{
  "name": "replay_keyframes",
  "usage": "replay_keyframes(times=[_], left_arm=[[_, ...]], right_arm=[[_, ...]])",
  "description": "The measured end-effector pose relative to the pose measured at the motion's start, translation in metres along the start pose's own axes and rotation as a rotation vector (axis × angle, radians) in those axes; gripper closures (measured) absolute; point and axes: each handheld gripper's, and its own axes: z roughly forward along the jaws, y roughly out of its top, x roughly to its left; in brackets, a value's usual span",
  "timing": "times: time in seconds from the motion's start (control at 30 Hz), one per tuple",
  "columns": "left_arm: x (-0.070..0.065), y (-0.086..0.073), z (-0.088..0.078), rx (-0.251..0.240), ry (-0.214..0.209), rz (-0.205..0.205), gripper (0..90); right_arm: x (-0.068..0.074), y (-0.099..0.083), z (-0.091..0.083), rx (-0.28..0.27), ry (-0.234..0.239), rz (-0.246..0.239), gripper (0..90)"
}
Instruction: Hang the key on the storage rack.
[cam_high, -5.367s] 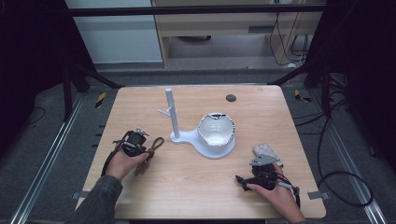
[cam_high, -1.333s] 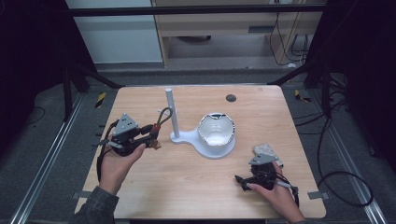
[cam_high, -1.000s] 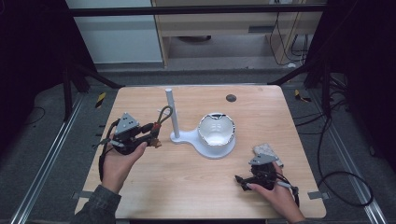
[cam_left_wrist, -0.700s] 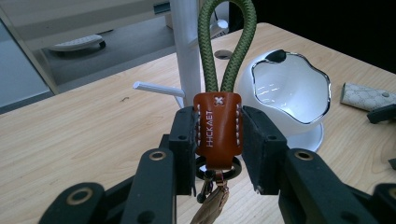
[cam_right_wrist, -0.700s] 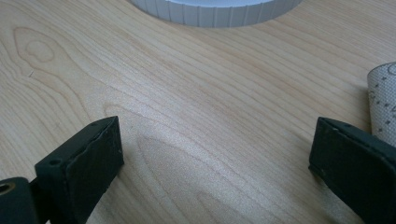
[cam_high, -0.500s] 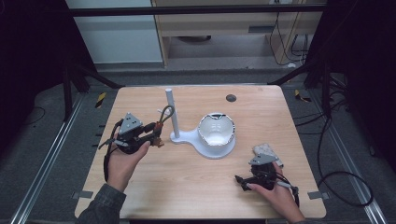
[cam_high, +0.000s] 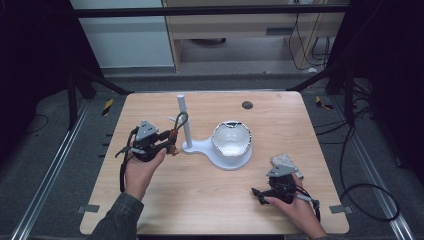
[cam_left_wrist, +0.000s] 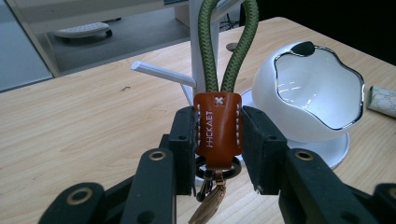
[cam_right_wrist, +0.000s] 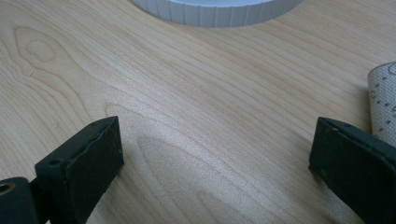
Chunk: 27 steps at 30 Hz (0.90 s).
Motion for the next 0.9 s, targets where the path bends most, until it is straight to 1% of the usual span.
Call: replay_keyframes(times=[0.27,0.4,0.7,0.73,0.9], left_arm=[[0.001,-0.003,0.008,0.008,0.018,0.003,65.7],[0.001,-0.005,0.011,0.007,0.019,-0.006,65.6],[0.002,-0.005,0.014,0.020,0.029,0.000,65.5],[0.001,-0.005,0.015,0.017,0.024,-0.006,65.5],[0.001,-0.005,0.017,0.019,0.025,-0.007,65.5]], right_arm=[[0.000,0.000,0.000,0.000,-0.001,0.000,2.9],[0.000,0.000,0.000,0.000,0.000,-0.001,2.9],[0.000,0.000,0.000,0.000,0.000,-0.001,2.9],[0.000,0.000,0.000,0.000,0.000,-0.001,2.9],[0.000,0.000,0.000,0.000,0.000,-0.001,2.9]])
